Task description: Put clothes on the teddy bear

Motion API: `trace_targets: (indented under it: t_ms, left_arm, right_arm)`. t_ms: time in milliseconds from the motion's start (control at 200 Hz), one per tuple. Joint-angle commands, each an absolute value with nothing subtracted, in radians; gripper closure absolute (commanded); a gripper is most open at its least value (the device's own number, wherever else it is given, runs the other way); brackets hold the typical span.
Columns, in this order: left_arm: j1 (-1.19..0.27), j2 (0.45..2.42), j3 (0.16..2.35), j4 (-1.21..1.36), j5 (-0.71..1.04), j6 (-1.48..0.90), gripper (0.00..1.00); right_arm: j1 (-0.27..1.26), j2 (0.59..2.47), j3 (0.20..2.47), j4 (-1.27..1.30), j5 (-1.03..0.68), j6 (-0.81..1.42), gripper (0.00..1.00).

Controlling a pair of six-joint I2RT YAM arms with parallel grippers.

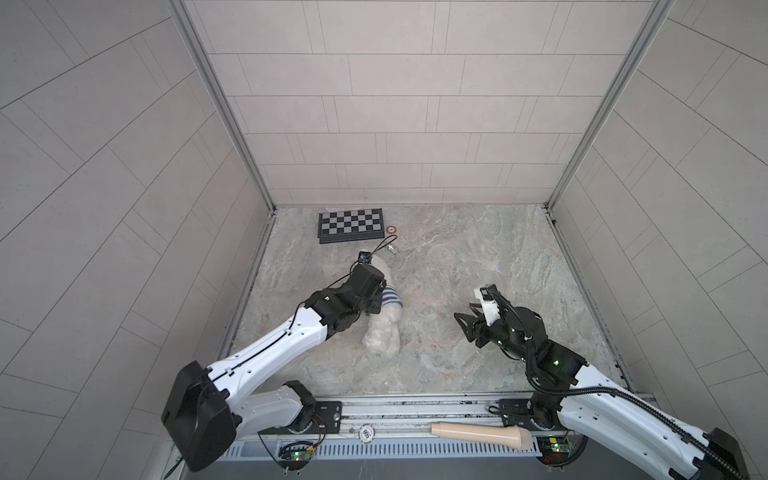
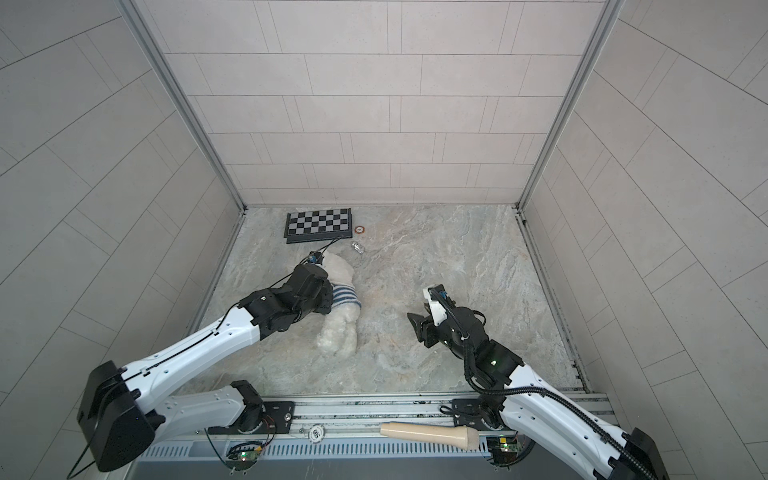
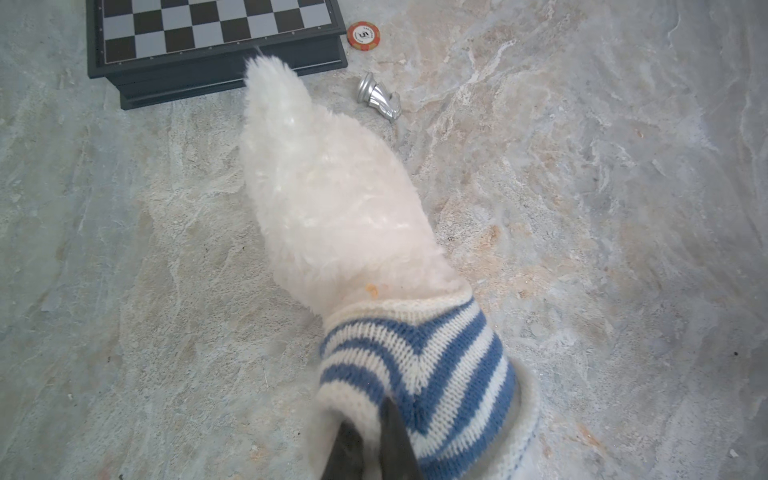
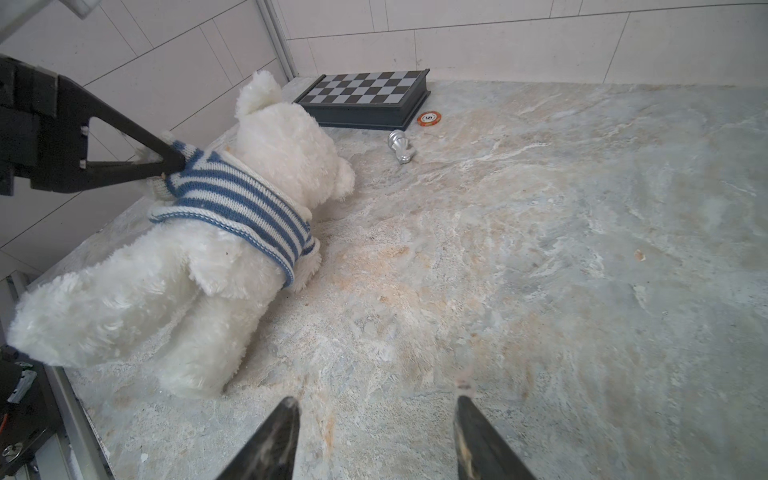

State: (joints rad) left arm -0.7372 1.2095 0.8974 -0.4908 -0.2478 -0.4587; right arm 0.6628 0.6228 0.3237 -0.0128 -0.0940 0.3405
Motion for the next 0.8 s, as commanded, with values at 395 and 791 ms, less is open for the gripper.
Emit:
trace_targets:
  t_ms: [395, 791]
  left_arm:
    - [-0.893, 1.521, 1.088, -0.377, -0.241, -0.536, 1.0]
    - [-0.939, 1.694, 1.138, -0.238, -0.157, -0.596, 0.95]
  right_arm:
    - [0.436, 0.5, 0.245, -0.066, -0.221, 0.415, 0.38]
    - [0.387, 0.489, 0.232, -0.075, -0.229, 0.422, 0.38]
